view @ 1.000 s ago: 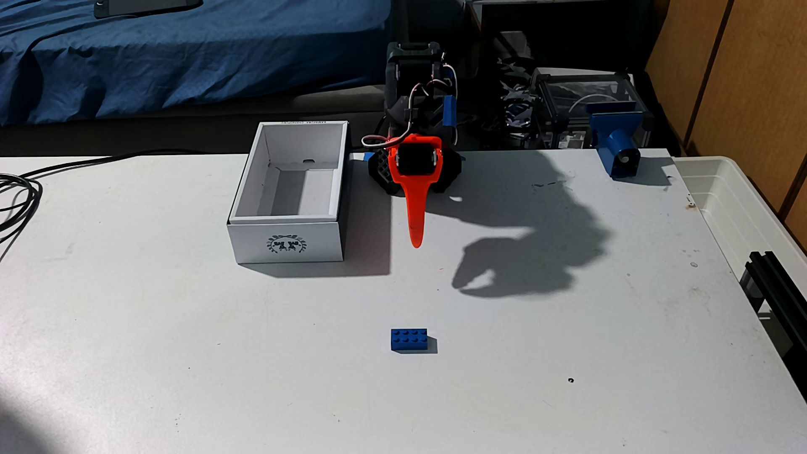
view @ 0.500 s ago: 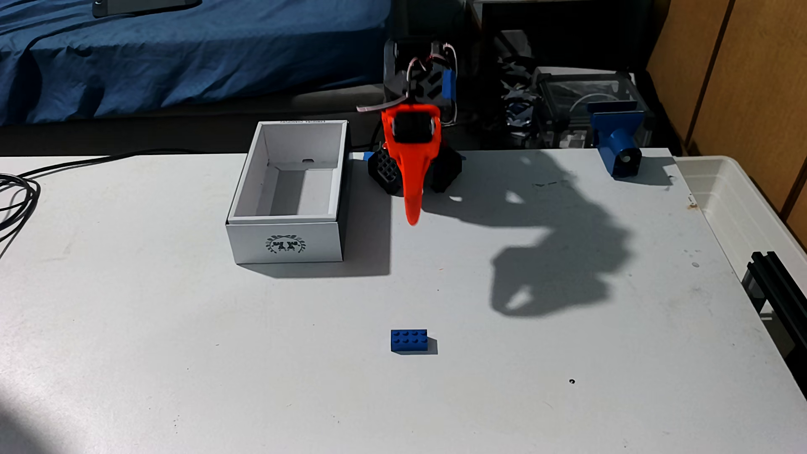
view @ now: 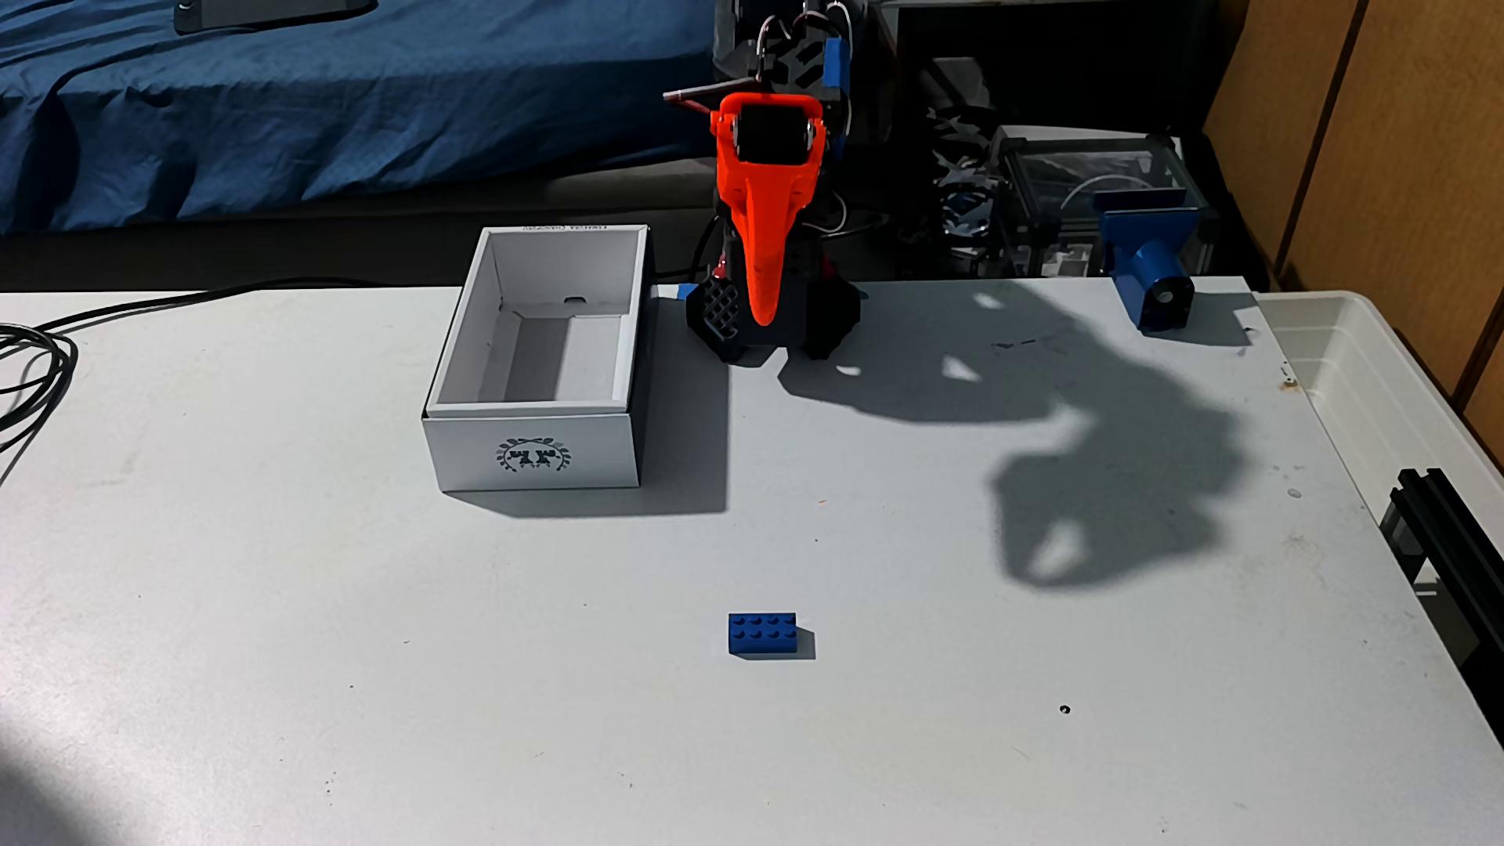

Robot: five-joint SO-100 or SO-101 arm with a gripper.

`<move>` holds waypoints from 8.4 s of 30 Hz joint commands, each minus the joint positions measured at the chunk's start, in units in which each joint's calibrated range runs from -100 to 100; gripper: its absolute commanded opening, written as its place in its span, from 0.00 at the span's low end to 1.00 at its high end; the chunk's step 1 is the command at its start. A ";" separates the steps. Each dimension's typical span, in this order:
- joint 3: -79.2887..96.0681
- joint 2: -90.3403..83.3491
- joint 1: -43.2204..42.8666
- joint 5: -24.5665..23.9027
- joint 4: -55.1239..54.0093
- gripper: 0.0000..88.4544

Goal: Grab the blue brick and place in box

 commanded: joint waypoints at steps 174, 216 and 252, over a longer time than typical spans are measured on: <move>-52.66 108.42 -0.31 -6.71 -6.05 0.30; -68.02 117.97 -0.61 -7.03 5.49 0.30; -68.19 119.75 -2.17 -7.92 4.72 0.30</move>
